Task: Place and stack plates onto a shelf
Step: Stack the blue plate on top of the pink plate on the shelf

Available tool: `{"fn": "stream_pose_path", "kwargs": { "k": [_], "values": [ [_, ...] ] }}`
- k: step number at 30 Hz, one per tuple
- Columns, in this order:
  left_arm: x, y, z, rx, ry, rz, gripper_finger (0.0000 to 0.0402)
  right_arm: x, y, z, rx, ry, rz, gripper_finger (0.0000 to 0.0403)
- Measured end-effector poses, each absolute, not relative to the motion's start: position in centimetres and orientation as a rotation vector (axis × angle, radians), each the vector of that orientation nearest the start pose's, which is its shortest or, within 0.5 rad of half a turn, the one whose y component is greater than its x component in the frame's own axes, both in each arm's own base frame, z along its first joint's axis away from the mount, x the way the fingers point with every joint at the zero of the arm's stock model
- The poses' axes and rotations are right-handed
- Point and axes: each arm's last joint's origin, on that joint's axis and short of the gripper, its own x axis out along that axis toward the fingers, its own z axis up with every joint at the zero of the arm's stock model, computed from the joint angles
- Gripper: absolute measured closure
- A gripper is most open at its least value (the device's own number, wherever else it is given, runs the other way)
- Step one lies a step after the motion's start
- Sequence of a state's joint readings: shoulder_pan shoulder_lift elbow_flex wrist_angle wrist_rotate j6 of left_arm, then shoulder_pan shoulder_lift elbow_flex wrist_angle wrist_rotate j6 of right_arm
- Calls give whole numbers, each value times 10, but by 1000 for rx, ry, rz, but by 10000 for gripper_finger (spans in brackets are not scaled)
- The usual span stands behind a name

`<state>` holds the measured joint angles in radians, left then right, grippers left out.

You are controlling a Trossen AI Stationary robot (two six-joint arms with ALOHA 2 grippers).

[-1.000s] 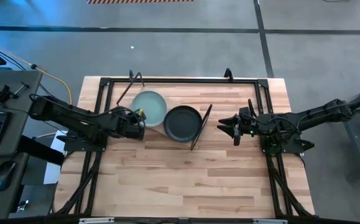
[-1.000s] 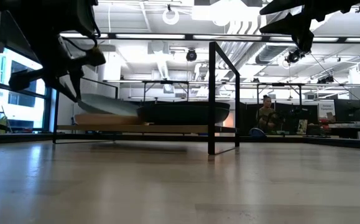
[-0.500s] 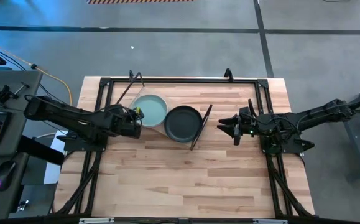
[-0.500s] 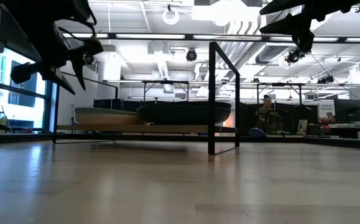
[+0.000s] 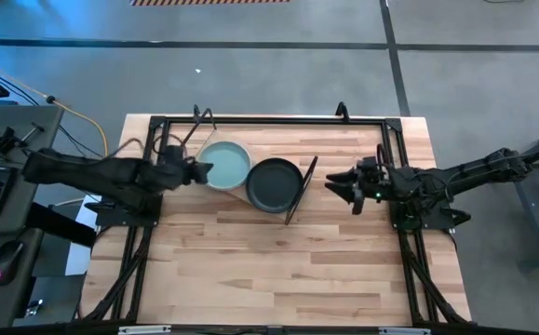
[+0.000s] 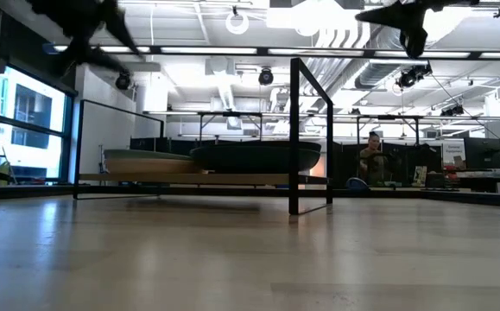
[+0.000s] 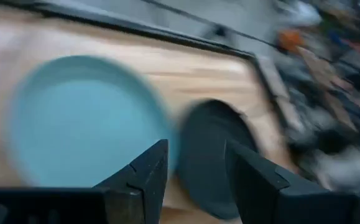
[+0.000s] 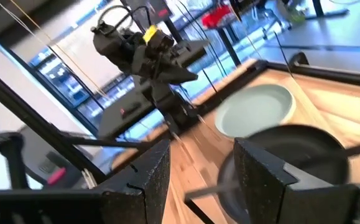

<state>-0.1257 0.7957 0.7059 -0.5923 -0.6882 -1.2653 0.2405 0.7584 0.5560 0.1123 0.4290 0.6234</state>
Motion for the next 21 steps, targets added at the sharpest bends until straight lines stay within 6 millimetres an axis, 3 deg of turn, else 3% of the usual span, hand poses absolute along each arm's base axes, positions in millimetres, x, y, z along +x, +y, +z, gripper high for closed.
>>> {"fn": "stream_pose_path", "kwargs": {
  "k": [3,6,10,17,21],
  "values": [
    [149,-2,289,-866,176,669,261,172,30,289,586,-4,-200,247],
    [139,-1,291,-878,172,683,296,172,29,289,584,-10,-213,247],
    [133,-2,268,-905,325,843,385,172,29,289,595,-18,-233,247],
    [139,-17,208,-1015,406,1068,400,172,29,289,605,-19,-240,247],
    [139,-19,192,-1049,364,1152,401,172,28,289,603,-23,-260,247]
  ]
}}
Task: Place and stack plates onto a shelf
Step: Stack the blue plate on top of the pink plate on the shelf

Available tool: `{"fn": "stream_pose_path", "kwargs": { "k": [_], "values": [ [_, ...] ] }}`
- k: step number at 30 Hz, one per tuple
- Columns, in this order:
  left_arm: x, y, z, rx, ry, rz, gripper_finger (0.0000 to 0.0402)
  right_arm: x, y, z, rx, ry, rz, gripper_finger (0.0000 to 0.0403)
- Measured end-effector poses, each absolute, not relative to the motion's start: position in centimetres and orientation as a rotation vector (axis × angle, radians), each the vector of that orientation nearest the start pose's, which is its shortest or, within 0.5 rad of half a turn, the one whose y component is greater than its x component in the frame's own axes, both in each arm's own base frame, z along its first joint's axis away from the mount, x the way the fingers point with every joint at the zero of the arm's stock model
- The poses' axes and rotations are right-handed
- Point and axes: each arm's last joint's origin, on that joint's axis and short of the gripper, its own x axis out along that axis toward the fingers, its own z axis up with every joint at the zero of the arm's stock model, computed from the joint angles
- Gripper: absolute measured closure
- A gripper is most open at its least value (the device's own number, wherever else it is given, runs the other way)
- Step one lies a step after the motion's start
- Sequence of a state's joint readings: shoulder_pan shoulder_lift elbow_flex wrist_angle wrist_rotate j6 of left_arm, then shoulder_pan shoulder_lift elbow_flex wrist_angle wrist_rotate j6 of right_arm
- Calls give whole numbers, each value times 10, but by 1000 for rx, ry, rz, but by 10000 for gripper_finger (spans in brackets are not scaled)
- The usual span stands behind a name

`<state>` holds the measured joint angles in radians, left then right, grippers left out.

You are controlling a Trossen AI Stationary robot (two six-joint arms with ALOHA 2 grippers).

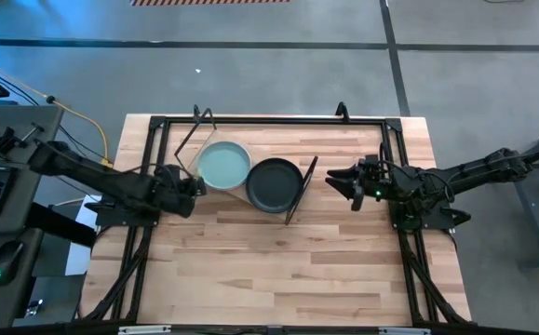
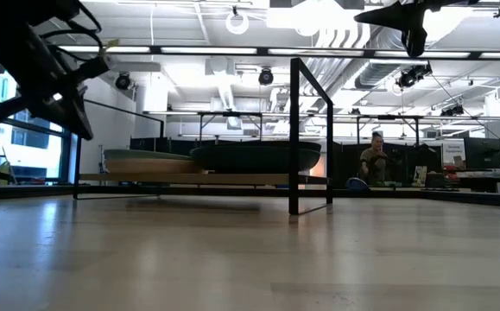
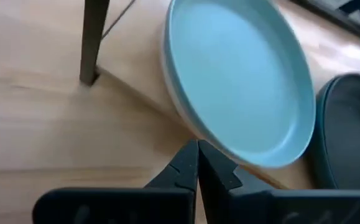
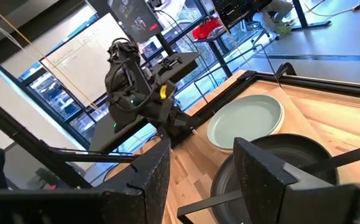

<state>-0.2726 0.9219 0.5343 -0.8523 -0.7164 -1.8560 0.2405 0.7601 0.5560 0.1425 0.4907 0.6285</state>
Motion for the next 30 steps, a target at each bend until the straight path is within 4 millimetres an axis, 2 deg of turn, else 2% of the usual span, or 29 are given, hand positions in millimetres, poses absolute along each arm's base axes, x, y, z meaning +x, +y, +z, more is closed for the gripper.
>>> {"fn": "stream_pose_path", "kwargs": {
  "k": [9,17,30],
  "values": [
    [141,-17,193,-988,273,1174,401,172,28,288,601,-22,-268,247],
    [146,-10,187,-916,346,1220,401,172,28,288,601,-22,-269,247],
    [163,-9,176,-880,365,1235,401,172,28,288,601,-23,-269,247]
  ]
}}
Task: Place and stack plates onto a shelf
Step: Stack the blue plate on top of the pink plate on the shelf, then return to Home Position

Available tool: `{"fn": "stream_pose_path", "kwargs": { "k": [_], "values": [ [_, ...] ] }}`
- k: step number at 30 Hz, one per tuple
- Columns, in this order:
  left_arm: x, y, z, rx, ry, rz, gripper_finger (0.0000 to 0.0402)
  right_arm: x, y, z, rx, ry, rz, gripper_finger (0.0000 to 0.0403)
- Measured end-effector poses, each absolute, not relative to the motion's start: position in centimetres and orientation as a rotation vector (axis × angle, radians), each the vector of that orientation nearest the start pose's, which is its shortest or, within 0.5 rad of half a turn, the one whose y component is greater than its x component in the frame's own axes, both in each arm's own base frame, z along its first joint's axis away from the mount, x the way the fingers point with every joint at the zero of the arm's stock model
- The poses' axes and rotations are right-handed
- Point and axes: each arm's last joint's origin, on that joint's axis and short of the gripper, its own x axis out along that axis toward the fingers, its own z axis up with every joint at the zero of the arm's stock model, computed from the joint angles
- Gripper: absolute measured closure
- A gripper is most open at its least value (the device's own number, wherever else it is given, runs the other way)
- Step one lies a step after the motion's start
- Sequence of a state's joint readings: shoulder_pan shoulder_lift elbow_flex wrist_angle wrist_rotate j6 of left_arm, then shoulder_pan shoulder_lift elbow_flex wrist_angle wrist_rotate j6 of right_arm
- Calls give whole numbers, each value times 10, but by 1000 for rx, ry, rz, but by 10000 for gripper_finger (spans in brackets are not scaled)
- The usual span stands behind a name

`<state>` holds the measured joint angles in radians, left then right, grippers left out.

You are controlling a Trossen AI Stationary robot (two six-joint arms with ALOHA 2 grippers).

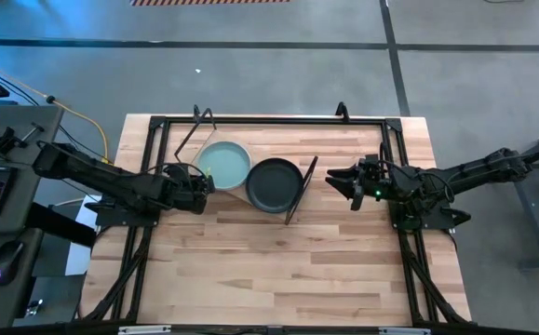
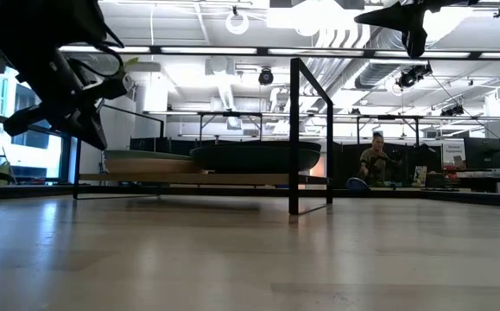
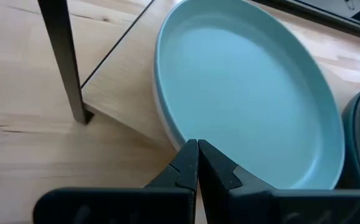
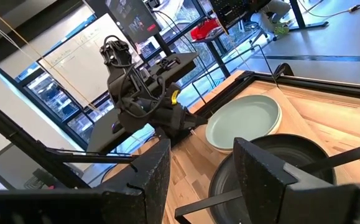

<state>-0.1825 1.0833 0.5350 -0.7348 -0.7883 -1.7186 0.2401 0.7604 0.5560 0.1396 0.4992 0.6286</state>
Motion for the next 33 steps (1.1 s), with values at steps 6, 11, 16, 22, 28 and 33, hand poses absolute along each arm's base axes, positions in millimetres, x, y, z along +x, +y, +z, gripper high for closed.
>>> {"fn": "stream_pose_path", "kwargs": {
  "k": [6,11,16,22,28,33],
  "values": [
    [166,-10,169,-882,371,1269,401,172,28,288,602,-23,-269,247],
    [167,-10,167,-894,363,1277,401,172,28,288,602,-23,-269,247],
    [167,-10,188,-914,309,1226,401,172,28,290,607,-36,-264,247],
    [161,-6,258,-782,131,1035,401,172,28,302,590,-151,-230,247],
    [156,-10,341,-514,-63,536,401,171,27,308,521,-197,-227,247],
    [149,-16,373,-372,-256,193,401,172,24,309,520,-205,-232,247]
  ]
}}
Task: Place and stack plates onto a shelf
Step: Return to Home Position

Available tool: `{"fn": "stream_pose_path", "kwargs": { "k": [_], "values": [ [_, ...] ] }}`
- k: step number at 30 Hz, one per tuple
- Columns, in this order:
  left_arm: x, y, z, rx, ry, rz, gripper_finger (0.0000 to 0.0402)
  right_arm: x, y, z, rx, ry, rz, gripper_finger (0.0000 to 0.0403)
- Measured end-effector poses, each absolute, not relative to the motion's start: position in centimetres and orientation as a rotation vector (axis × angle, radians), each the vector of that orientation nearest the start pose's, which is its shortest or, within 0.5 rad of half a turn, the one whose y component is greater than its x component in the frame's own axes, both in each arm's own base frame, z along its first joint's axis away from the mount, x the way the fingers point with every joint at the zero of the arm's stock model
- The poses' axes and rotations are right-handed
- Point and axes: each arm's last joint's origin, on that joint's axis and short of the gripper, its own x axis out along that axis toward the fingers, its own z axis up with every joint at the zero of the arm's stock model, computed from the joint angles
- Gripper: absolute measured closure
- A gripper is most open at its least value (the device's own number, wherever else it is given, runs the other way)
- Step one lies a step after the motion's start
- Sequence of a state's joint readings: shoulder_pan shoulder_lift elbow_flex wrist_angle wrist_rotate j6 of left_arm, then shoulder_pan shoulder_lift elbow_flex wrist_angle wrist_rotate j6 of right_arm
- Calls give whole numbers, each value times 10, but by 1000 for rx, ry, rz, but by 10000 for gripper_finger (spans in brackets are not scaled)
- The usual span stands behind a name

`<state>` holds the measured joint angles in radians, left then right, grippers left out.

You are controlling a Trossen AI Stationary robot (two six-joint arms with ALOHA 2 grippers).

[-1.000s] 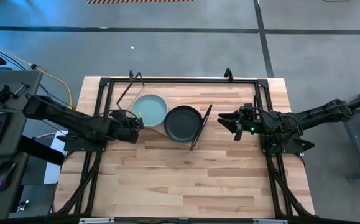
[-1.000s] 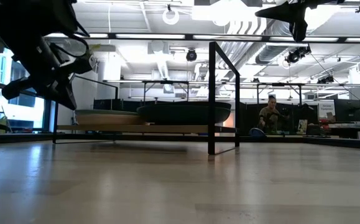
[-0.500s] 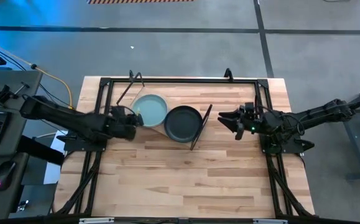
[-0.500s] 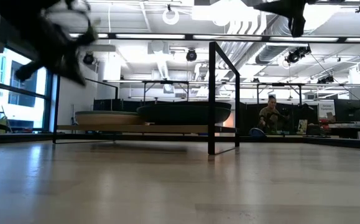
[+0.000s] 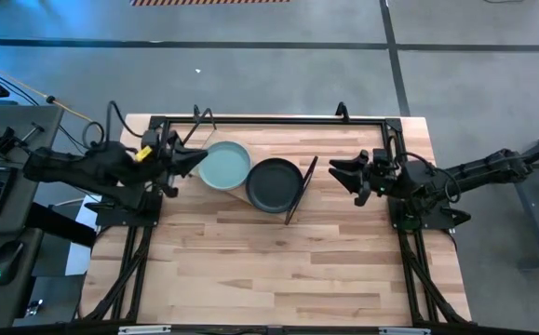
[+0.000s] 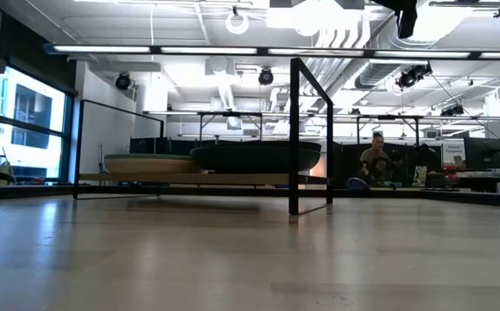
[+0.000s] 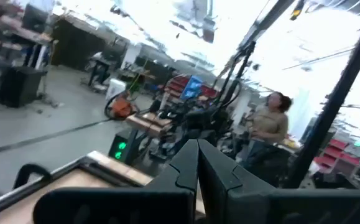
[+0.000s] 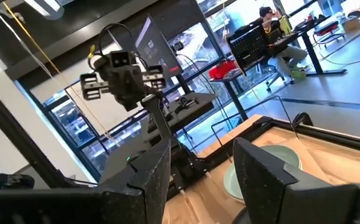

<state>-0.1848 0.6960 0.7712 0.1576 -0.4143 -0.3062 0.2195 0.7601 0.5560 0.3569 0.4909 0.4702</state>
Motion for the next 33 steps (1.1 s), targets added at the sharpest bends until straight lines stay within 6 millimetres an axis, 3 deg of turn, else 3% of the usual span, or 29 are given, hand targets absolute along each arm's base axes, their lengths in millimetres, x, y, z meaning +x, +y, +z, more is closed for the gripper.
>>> {"fn": "stream_pose_path", "kwargs": {
  "k": [12,16,24,33],
  "values": [
    [153,-16,367,-334,-229,214,401,172,25,309,513,-194,-182,247],
    [157,-16,340,-341,-202,248,401,172,25,309,511,-193,-182,247],
    [149,-14,277,-421,-358,243,401,172,25,309,509,-193,-182,247],
    [124,3,236,-448,-448,270,401,172,25,309,514,-193,-182,247]
  ]
}}
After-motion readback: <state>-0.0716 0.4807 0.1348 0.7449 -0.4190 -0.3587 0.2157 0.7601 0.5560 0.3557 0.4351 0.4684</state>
